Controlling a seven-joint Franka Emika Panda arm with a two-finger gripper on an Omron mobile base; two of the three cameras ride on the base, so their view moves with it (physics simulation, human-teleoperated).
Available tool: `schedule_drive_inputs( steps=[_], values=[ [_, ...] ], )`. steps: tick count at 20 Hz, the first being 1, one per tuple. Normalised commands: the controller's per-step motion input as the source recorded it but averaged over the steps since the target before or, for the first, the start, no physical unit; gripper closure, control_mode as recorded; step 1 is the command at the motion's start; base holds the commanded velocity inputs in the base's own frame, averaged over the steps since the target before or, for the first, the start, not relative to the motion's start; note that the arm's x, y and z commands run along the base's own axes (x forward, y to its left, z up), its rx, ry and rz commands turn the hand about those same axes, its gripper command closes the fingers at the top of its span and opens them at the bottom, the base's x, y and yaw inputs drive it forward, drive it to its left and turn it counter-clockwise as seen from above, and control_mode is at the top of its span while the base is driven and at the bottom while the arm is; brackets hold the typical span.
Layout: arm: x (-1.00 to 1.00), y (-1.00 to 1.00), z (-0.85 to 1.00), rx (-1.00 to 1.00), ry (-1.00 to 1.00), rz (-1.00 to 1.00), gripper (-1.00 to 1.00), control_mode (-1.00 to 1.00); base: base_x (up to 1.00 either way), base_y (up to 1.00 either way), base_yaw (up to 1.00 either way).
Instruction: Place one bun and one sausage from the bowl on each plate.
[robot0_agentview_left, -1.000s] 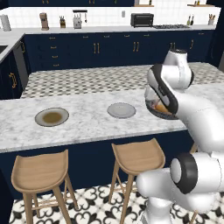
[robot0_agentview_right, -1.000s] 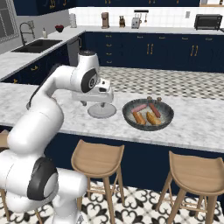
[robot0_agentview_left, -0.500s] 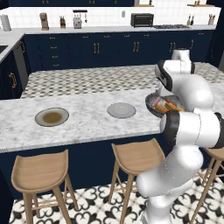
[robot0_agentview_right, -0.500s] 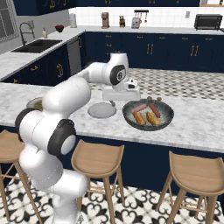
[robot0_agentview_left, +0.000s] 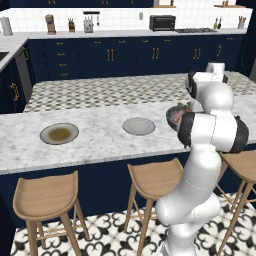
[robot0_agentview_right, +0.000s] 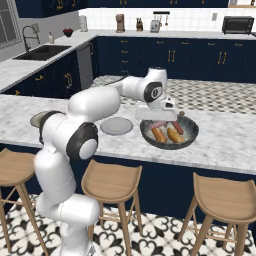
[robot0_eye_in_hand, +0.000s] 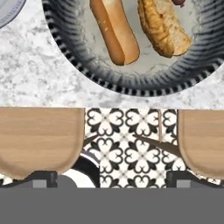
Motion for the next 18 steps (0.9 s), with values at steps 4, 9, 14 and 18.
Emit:
schedule_drive_inputs(
  steps=[4, 9, 14, 18],
  values=[
    [0.56, -0.43, -0.44, -0.08, 0.15, 0.03, -1.0, -1.0, 0.0, 0.0, 0.0],
    [0.58, -0.41, -0.38, 0.0, 0.1, 0.03, -1.0, -1.0, 0.0, 0.0, 0.0],
    [0.58, -0.07, -0.41, 0.0, 0.01, 0.04, -1.0, -1.0, 0.0, 0.0, 0.0],
    [0.4, -0.19, -0.4, 0.0, 0.0, 0.07, -1.0, -1.0, 0.0, 0.0, 0.0]
  ],
)
